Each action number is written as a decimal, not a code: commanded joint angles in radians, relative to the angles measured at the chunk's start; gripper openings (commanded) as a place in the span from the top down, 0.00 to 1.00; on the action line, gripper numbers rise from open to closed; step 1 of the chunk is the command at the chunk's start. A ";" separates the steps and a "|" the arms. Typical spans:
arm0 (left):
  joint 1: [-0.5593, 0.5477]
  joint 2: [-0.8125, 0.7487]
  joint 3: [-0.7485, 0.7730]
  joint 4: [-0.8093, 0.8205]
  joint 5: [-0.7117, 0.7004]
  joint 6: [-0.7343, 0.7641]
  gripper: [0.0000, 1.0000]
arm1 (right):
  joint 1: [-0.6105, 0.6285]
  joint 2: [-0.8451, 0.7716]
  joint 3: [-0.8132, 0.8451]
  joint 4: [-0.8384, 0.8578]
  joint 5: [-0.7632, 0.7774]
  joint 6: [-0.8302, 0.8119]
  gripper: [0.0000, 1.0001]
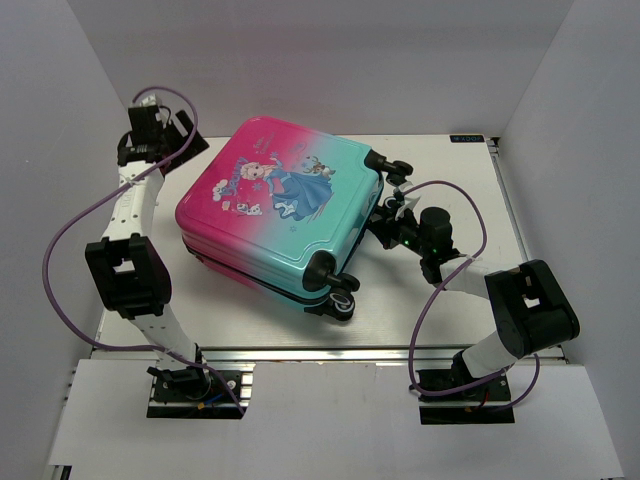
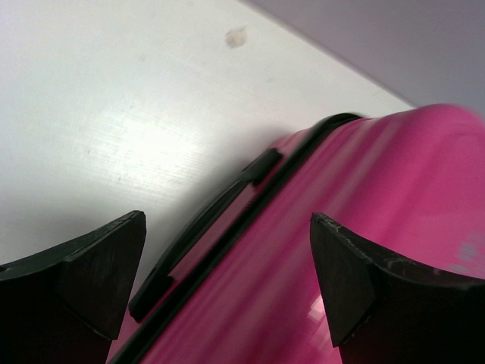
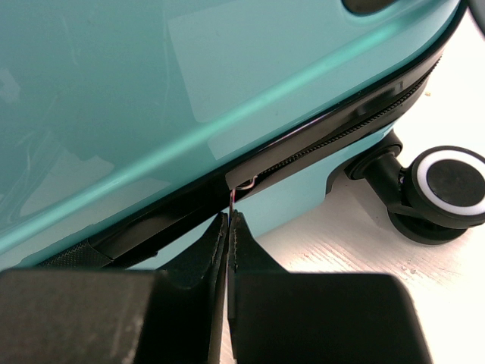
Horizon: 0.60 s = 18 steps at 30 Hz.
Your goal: Pack the luggage
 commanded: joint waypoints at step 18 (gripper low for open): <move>-0.025 -1.007 -0.613 -0.504 -0.163 -0.272 0.02 | 0.052 -0.077 -0.016 0.167 -0.010 0.026 1.00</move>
